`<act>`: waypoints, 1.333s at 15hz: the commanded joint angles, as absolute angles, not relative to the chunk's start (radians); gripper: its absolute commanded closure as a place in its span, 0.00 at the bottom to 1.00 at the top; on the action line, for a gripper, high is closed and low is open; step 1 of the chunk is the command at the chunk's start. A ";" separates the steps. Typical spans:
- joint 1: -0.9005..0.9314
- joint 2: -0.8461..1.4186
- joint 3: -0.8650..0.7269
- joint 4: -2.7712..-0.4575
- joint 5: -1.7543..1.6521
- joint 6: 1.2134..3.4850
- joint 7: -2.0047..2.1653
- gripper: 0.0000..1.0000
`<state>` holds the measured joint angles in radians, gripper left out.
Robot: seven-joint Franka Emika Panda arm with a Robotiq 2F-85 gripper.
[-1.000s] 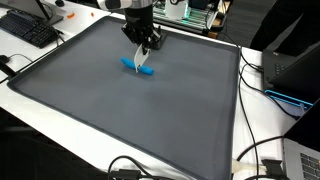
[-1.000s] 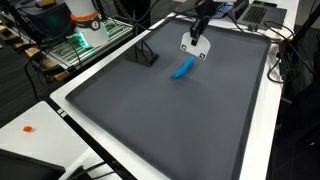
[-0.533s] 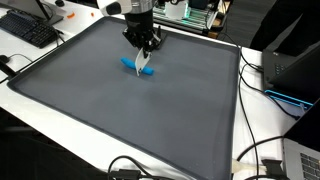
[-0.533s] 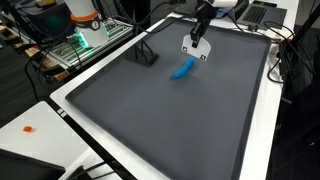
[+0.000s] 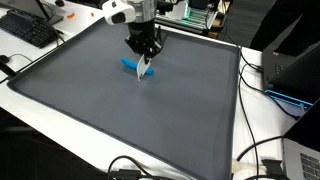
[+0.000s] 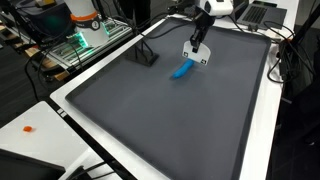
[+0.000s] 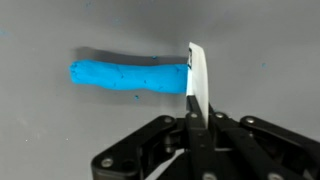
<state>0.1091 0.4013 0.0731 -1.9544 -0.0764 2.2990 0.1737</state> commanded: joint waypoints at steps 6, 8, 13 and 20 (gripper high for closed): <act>0.136 0.398 0.052 -2.043 -0.140 2.400 0.152 0.99; 0.135 0.396 0.051 -2.063 -0.141 2.418 0.149 0.99; 0.129 0.391 0.048 -2.106 -0.134 2.460 0.141 0.99; 0.092 0.364 0.095 -2.122 -0.013 2.381 0.059 0.99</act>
<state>0.1176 0.3825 0.0680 -2.0707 -0.0854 2.4348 0.1268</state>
